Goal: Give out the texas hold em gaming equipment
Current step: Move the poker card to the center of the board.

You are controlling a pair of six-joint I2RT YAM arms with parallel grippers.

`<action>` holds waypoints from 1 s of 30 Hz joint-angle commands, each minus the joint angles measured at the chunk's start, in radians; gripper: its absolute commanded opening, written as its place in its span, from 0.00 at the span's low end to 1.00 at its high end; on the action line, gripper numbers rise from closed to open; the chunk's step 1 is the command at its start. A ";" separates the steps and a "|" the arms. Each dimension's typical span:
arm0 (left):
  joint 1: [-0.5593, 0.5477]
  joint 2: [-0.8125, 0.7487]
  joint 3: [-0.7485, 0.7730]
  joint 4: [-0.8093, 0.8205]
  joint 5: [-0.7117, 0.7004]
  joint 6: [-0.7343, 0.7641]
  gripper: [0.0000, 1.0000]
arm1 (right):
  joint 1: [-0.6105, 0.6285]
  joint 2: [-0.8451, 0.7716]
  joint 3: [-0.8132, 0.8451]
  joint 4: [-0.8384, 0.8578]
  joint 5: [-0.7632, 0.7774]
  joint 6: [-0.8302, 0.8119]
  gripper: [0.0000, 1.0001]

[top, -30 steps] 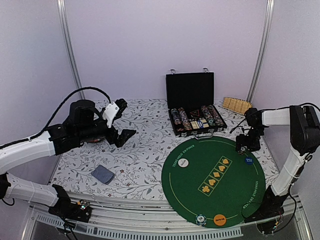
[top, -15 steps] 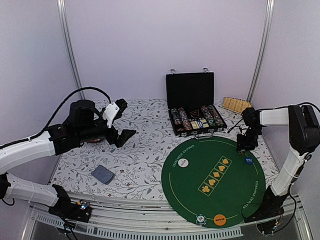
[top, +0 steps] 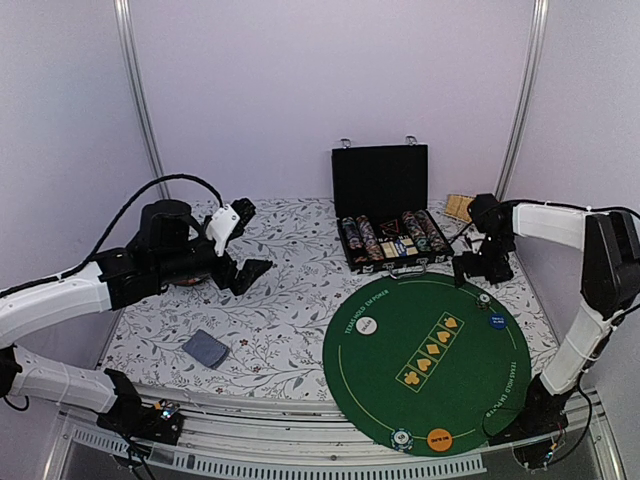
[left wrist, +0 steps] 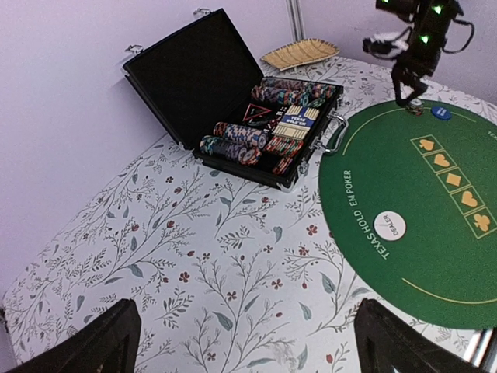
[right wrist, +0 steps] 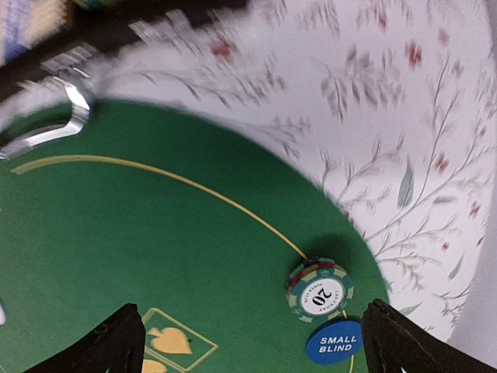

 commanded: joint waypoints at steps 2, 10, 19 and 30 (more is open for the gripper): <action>-0.001 0.052 0.084 -0.100 -0.046 -0.056 0.98 | 0.174 -0.159 0.206 -0.007 0.121 -0.061 0.99; 0.036 -0.023 0.073 -0.425 -0.185 -0.727 0.98 | 0.257 -0.348 0.185 0.339 -0.119 -0.241 0.99; -0.070 -0.005 -0.061 -0.668 -0.510 -1.222 0.98 | 0.257 -0.533 -0.131 0.876 -0.156 -0.220 0.99; -0.125 0.295 -0.027 -0.821 -0.539 -1.676 0.98 | 0.257 -0.465 -0.177 0.755 -0.299 -0.135 0.99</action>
